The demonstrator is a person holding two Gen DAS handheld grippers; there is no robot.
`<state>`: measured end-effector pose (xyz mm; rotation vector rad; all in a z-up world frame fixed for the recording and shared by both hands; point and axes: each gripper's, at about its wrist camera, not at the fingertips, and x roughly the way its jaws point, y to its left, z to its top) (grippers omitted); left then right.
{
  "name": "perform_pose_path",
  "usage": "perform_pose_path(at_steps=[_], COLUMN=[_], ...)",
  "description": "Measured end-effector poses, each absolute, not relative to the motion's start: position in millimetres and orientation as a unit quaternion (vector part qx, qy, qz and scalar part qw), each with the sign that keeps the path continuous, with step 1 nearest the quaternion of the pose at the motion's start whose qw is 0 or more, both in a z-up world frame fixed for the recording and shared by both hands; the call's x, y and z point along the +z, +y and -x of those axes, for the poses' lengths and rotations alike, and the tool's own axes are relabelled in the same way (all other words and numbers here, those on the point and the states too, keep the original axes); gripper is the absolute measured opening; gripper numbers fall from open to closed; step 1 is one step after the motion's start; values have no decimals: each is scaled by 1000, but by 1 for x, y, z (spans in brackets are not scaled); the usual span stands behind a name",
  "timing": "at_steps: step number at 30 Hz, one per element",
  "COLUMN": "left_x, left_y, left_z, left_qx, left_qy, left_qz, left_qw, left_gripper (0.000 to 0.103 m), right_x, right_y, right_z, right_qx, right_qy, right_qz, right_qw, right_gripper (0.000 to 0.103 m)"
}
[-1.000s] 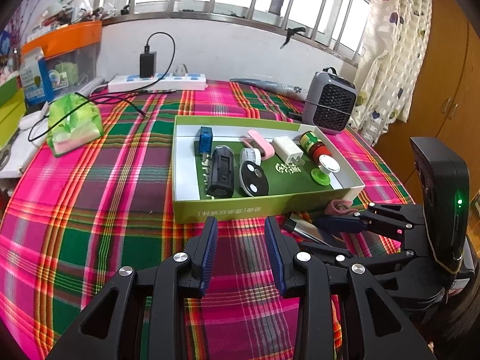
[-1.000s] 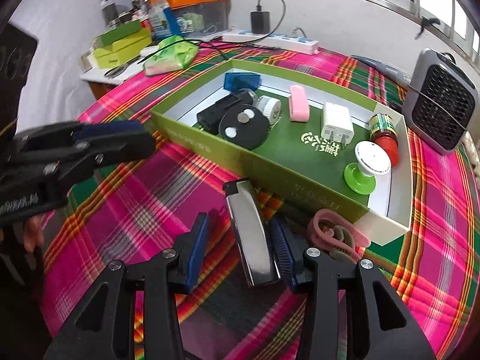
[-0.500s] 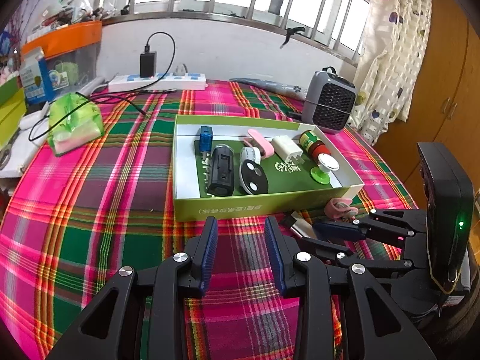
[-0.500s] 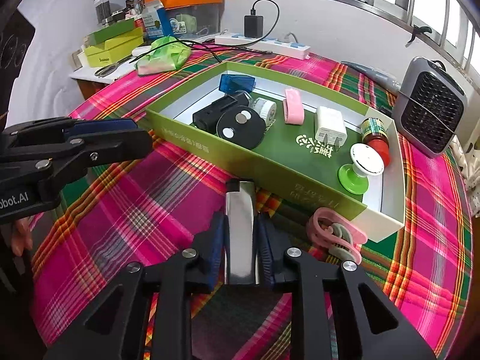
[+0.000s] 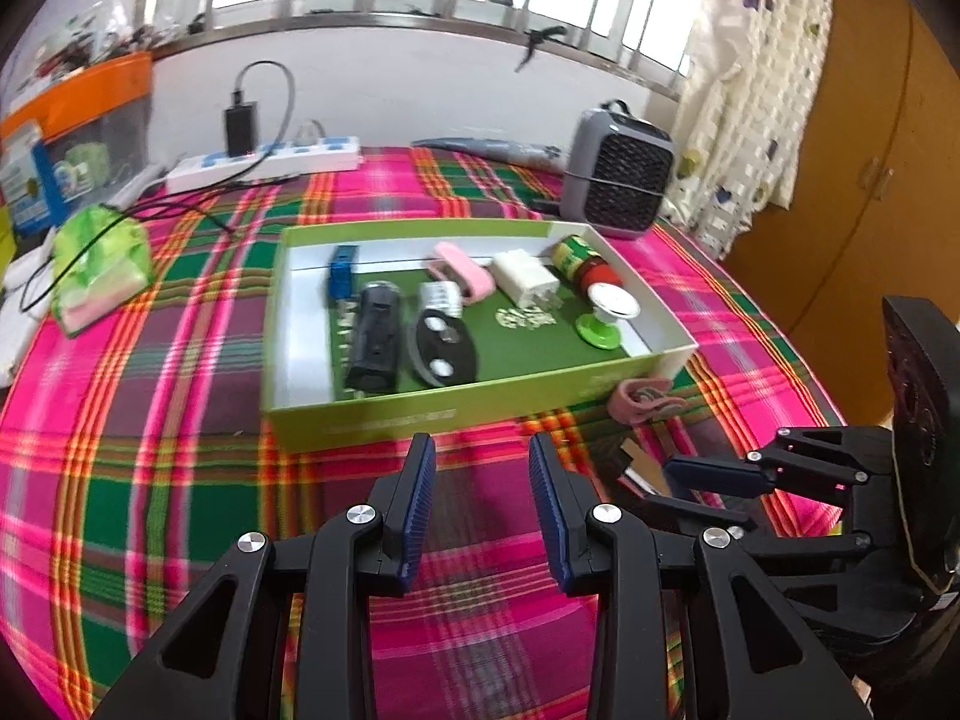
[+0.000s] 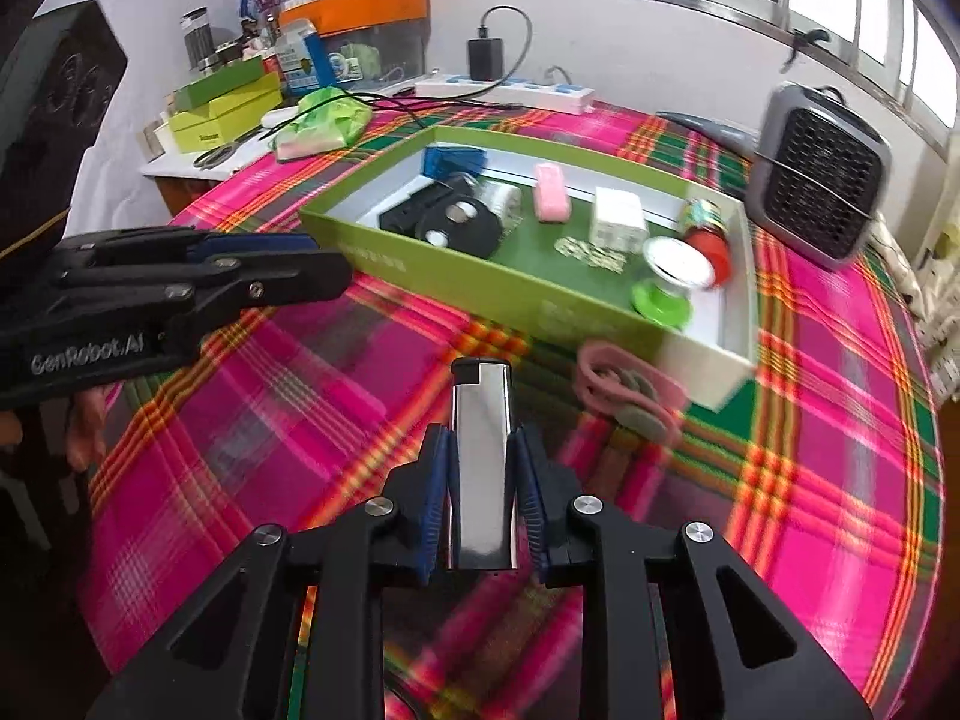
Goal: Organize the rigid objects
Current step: 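Lift the silver stick with the right tool while the left tool moves to the pink clip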
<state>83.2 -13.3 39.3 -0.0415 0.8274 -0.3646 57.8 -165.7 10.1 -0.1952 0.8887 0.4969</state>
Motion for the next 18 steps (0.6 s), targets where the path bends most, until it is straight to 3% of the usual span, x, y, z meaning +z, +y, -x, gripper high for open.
perform_pose_path(at_steps=[18], left_x=[29], left_y=[-97], left_z=[-107], left_qx=[-264], left_qy=[429], left_qz=[-49], left_qw=[863], left_gripper=[31], right_x=[12], right_y=[-244], right_z=[-45], right_qx=[152], right_qy=[426], right_qz=[43], right_qw=[891], right_gripper=[25])
